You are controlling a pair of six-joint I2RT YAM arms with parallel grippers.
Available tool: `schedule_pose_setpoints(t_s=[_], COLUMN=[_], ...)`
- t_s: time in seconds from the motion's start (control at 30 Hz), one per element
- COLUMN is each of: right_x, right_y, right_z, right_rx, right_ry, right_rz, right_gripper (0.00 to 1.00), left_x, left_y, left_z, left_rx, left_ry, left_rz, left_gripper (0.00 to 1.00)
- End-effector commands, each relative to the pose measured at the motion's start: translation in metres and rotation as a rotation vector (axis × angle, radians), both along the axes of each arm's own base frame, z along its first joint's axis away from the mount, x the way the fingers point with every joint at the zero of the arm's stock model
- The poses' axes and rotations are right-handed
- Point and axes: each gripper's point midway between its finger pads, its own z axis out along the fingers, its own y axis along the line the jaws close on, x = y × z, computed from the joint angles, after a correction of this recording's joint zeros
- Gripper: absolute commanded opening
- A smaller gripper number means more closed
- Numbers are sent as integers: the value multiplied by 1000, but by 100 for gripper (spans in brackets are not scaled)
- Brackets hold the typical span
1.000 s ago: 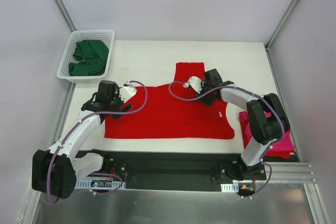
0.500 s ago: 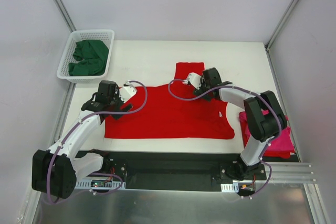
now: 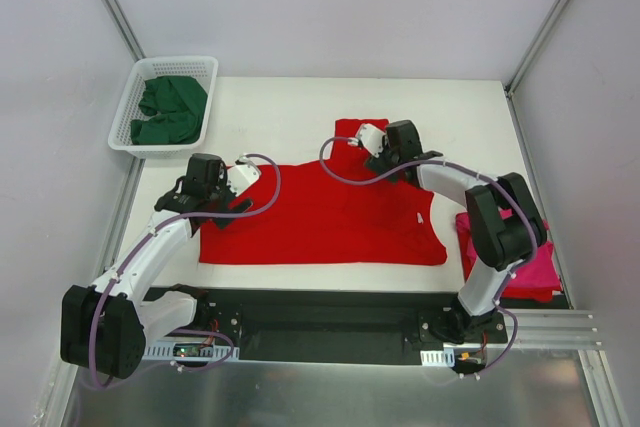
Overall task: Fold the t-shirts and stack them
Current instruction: Fold the flattened tshirt in 1/3 of the way, then grap the side of the flattened tshirt furthest away from the robot with both arms
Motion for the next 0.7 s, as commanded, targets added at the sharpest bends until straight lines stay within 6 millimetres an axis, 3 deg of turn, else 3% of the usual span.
schedule_pose_setpoints(t_s=[0.0, 0.2, 0.23, 0.27, 0.3, 0.33, 0.43, 0.47, 0.5, 0.67], right_x=[21, 30, 22, 35, 37, 32, 44, 48, 58, 85], right_y=[11, 28, 35, 43, 44, 51, 61, 61, 60, 46], right_z=[45, 77, 65, 87, 90, 88, 88, 76, 82, 64], right_rx=[81, 289, 322, 378, 426, 461, 539, 541, 560, 644], right_ry=[-88, 37, 137, 121, 152, 217, 280, 309, 295, 360], right_rz=[-53, -151, -145, -147, -179, -166, -180, -192, -199, -279], right_gripper=[78, 81, 82, 84, 86, 88, 98, 98, 99, 94], left_x=[0, 2, 3, 5, 6, 8, 15, 18, 19, 25], left_y=[-2, -2, -3, -6, -7, -9, -16, -17, -22, -26], left_z=[3, 4, 5, 7, 8, 9, 14, 18, 19, 30], left_rx=[-15, -17, -19, -38, -49, -60, -109, -124, -160, -235], left_ry=[3, 2, 1, 2, 2, 3, 4, 0, 8, 14], left_rz=[1, 11, 12, 14, 17, 18, 27, 39, 27, 39], left_gripper=[99, 99, 99, 99, 99, 99, 99, 99, 100, 99])
